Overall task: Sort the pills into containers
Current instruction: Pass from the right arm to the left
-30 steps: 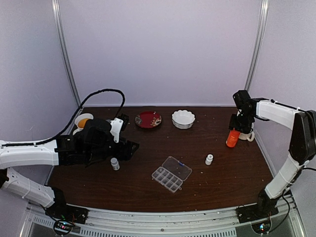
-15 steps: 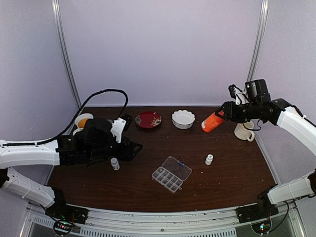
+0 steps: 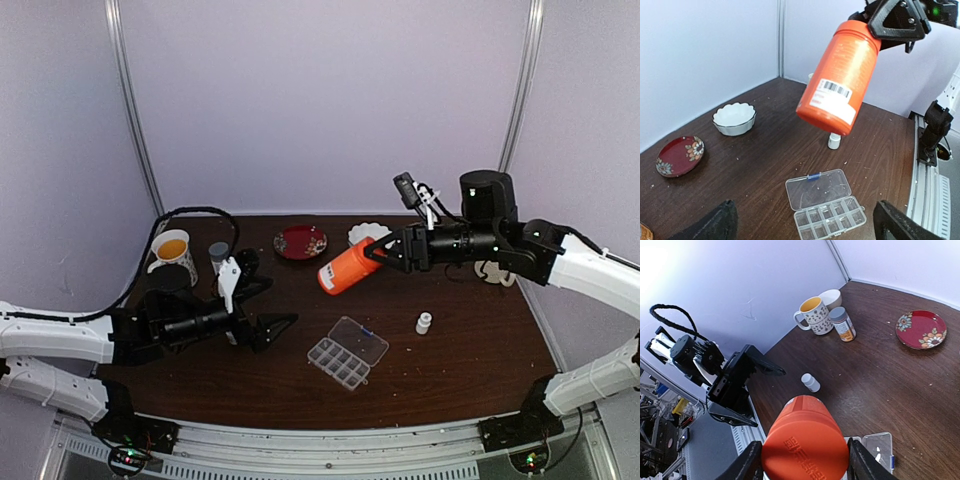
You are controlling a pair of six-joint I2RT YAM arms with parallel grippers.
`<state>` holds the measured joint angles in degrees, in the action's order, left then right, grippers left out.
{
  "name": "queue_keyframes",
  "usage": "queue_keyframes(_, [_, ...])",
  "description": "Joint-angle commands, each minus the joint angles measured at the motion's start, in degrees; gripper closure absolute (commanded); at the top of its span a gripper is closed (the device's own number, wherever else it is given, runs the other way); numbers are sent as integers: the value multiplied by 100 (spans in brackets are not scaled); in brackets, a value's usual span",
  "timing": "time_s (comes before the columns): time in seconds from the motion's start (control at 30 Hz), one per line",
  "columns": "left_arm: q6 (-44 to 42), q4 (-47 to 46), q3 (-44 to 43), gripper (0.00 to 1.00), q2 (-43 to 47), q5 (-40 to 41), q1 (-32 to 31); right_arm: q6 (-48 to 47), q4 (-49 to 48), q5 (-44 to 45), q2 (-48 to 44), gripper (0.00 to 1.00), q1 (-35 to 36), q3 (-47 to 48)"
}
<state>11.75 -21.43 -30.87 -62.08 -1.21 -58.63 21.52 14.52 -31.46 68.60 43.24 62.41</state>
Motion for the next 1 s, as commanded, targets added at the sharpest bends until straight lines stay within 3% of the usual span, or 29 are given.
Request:
queue_keyframes(0.0, [-1415,-1521,427,3,356,-357,-136,249,-614,-171,120,78,380,89])
queue_keyframes(0.17, [-2398,-1751,674,3,554,-438,-190,553,-1155,-242,228,78,721,4])
queue_keyframes(0.43, [-2646,-1852,648,4,567,-427,-192,938,-1887,-400,542,79,1033,39])
queue_keyframes(0.8, [-2602,-1802,554,36,427,-588,-192,939,-1980,-431,813,80,1195,157])
queue_keyframes(0.83, [-2588,-1779,542,36,416,-575,-187,948,-1999,-443,813,80,1200,151])
queue_keyframes(0.97, [-2514,-1847,575,17,406,-525,-192,997,-2078,-440,817,80,1204,140])
